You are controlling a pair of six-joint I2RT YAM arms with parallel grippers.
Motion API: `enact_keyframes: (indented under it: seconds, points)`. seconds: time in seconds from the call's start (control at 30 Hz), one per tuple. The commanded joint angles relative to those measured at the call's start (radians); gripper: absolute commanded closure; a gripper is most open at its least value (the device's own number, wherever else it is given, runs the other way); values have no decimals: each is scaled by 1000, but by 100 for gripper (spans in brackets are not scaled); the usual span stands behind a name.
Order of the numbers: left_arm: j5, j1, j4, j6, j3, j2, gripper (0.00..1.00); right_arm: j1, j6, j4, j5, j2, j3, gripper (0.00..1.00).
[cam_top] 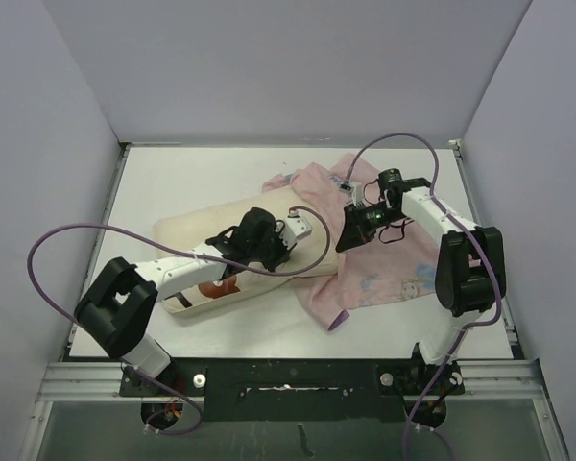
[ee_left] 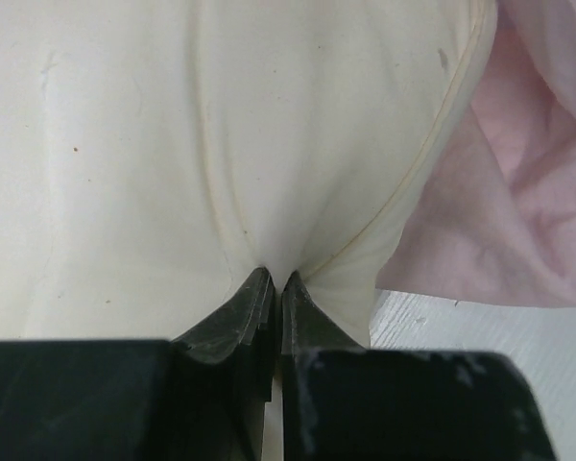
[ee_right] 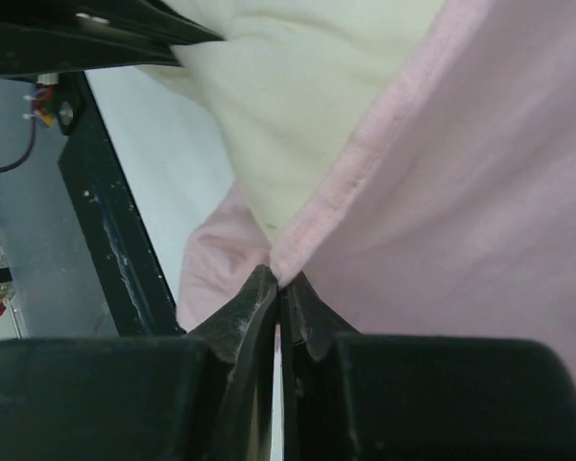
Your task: Put the pillow into the pillowcase
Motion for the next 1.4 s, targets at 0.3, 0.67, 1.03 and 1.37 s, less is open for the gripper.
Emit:
enact_keyframes:
  seconds: [0.3,0.67,1.03,1.37]
  points:
    - [214,68,155,-184,208,-68,100,141,56,-20,-311,25,356,100]
    - [441,68,416,-343,61,-64,100,67,-3,-25,-65,18,174,100]
    - [476,124,247,-423,-4,-165,34,7,-475,-305,-189,-51,251,69]
    - [387,538,-188,-683,233,-137,26,131,-86,-21,179,126,495,43]
